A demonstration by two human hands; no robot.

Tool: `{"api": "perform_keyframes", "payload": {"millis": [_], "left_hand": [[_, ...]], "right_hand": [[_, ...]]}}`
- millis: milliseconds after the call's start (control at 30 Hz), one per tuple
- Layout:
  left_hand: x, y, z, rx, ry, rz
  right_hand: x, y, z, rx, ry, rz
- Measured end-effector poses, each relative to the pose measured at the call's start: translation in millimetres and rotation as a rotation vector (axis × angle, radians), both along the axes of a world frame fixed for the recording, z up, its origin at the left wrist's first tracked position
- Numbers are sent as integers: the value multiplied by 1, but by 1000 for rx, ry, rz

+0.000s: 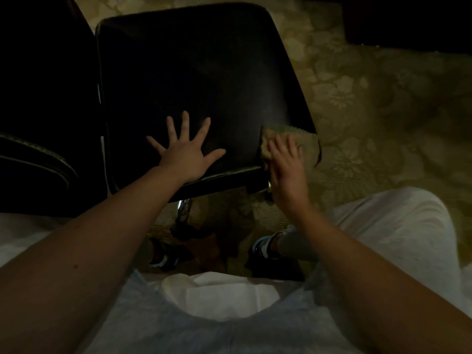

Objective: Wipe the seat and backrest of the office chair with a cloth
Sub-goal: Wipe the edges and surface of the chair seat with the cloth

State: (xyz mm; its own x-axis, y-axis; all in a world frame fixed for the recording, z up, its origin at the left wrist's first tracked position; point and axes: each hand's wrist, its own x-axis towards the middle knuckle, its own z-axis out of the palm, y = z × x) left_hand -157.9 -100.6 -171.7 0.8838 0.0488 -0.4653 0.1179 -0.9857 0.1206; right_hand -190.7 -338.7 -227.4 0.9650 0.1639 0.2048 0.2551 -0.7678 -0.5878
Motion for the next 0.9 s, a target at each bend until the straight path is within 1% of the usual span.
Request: {"api": "perform_keyframes", "payload": {"millis": [100,167,233,367,433,500,633,700,833,900], "left_hand": [[1,0,-1,7,1,5],[1,0,-1,6,2,4],[1,0,-1,8,-2,1],[1,-2,0,1,2,0],[1,-2,1,-6,7,2],[1,-2,2,-10,10,4],[2,-2,3,2,19,9],[1,-1,4,9,18,8],[1,-1,5,-6,19,7],[1,-1,5,-11,22,7]], "right_hand": [[-5,9,-2,-81,-53,137],[1,0,-3,-113,-81,186],[7,-10,-4,-115,-92,150],[6,-10,-2,-76,-36,-37],[1,-1,0,-53,-24,-52],[-4,6,-1,-71,-31,-4],[-5,6,-1,-154,-54,162],[1,-2,0,-160,-70,190],[6,-13,-1,-160,-77,25],[5,-10,0,-145,-69,-6]]}}
